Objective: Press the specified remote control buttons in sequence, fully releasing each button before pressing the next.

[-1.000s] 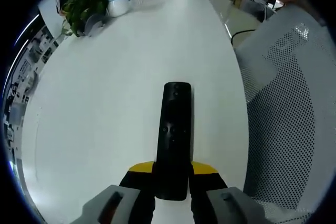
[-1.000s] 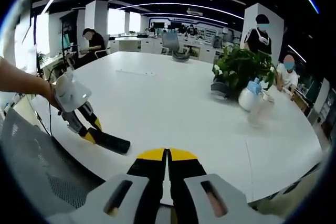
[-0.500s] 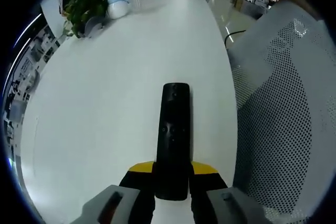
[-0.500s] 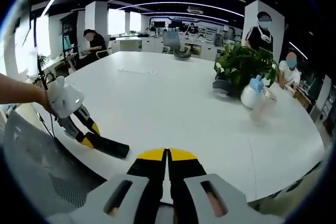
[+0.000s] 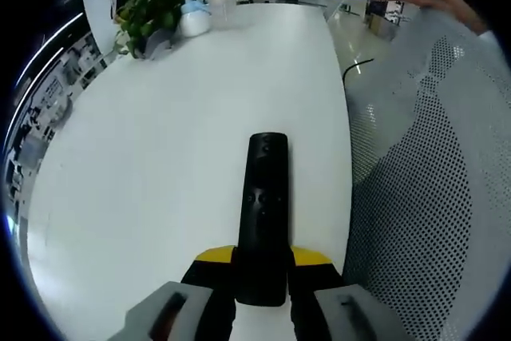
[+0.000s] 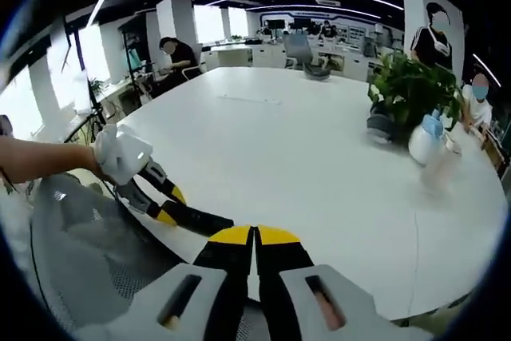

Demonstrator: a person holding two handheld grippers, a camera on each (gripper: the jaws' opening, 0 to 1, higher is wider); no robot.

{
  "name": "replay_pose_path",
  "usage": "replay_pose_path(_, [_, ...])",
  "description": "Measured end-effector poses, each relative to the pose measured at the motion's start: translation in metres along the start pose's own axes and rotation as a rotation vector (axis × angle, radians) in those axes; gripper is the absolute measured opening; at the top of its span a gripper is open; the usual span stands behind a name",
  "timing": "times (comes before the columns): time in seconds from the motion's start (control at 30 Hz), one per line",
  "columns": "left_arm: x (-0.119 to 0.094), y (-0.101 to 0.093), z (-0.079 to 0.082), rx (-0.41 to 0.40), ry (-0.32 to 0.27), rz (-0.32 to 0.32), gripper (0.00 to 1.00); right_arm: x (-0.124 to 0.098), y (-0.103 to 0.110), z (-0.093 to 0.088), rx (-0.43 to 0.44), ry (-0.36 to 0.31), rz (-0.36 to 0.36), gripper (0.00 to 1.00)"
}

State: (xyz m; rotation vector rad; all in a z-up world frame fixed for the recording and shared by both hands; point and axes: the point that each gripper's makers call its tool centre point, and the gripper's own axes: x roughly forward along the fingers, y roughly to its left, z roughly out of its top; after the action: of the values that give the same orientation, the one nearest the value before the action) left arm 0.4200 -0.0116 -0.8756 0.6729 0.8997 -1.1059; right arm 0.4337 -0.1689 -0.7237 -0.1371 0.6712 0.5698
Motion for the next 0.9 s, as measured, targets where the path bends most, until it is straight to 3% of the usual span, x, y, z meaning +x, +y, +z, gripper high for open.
replay_pose_path(0.33, [0.0, -0.002, 0.001, -0.037, -0.056, 0.003, 0.24, 0.03, 0.008, 0.053, -0.045, -0.039, 0.085, 0.0])
replay_pose_path(0.43, [0.0, -0.002, 0.001, -0.041, -0.066, 0.003, 0.24, 0.043, 0.011, 0.06, -0.056, -0.033, 0.104, 0.0])
replay_pose_path(0.6, [0.0, -0.004, 0.002, -0.035, -0.08, 0.007, 0.24, 0.069, 0.016, 0.056, -0.066, 0.0, 0.119, 0.0])
replay_pose_path(0.9, [0.003, -0.013, 0.007, 0.008, -0.109, -0.023, 0.24, 0.106, 0.026, 0.031, -0.076, 0.095, 0.153, 0.0])
